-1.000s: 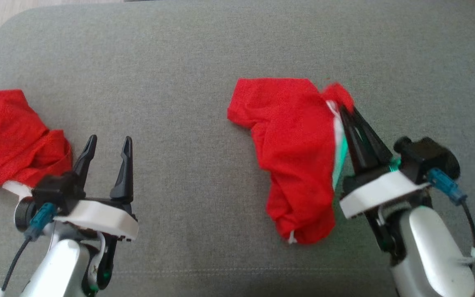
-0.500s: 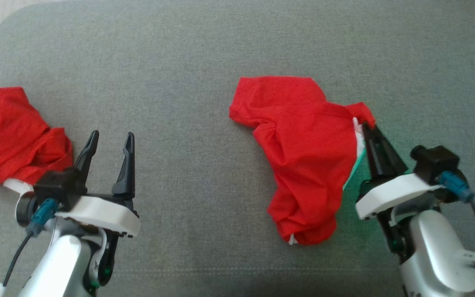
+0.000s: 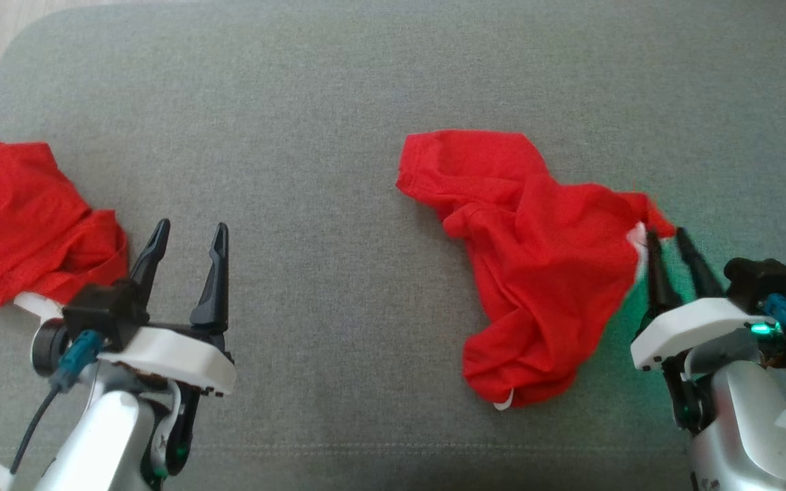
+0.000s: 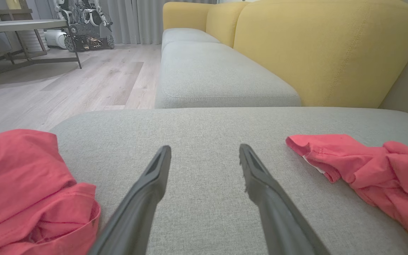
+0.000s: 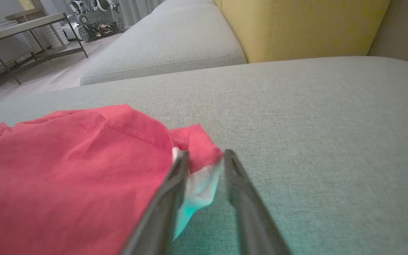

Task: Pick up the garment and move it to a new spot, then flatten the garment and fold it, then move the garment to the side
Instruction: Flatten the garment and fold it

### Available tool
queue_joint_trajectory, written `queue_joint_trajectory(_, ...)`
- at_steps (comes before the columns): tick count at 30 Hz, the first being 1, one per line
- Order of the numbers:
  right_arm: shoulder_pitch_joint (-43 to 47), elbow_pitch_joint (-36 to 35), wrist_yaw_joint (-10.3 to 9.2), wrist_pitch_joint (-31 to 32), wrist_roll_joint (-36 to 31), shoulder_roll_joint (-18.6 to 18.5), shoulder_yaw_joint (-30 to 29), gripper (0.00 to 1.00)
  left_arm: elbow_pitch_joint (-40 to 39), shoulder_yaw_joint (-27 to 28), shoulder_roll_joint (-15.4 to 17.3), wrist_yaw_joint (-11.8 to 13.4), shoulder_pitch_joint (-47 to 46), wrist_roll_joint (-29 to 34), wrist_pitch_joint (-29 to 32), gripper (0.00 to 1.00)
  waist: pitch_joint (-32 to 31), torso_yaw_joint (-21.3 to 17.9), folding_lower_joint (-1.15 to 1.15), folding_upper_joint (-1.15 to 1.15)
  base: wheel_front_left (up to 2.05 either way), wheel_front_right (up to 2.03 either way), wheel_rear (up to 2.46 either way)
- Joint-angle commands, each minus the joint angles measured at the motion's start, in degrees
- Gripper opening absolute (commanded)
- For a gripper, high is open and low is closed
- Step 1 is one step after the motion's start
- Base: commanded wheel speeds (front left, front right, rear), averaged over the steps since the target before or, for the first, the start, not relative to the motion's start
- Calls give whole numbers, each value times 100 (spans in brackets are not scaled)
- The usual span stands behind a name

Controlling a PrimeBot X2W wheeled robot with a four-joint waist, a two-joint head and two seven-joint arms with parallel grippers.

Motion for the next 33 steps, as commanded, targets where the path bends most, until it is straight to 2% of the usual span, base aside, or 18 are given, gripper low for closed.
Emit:
queue_joint_trajectory(1, -224, -149, -4, -80, -8, 11, 103, 100, -142, 202, 185, 37, -255, -16, -61, 100, -34, -7, 0, 0, 0, 0, 0)
queue_joint_trajectory(7, -70, -411, -4, -201, -65, 11, 33, 100, -133, 184, 176, 80, -157, -27, -78, 100, -172, -39, 0, 0, 0, 0, 0)
queue_joint_trajectory(13, 211, -1200, -4, -94, -182, 12, 171, 100, -124, 171, 173, 157, 14, -21, -110, 100, -377, -92, 0, 0, 0, 0, 0)
queue_joint_trajectory(22, 974, -2451, -4, 447, -168, 12, 348, 100, -220, 33, 169, 335, 421, 62, -93, 100, -675, -115, 0, 0, 0, 0, 0)
queue_joint_trajectory(33, 1181, -2790, -4, 675, -72, 12, 372, 100, -283, -87, 150, 314, 450, 2, 32, 100, -691, -100, 0, 0, 0, 0, 0)
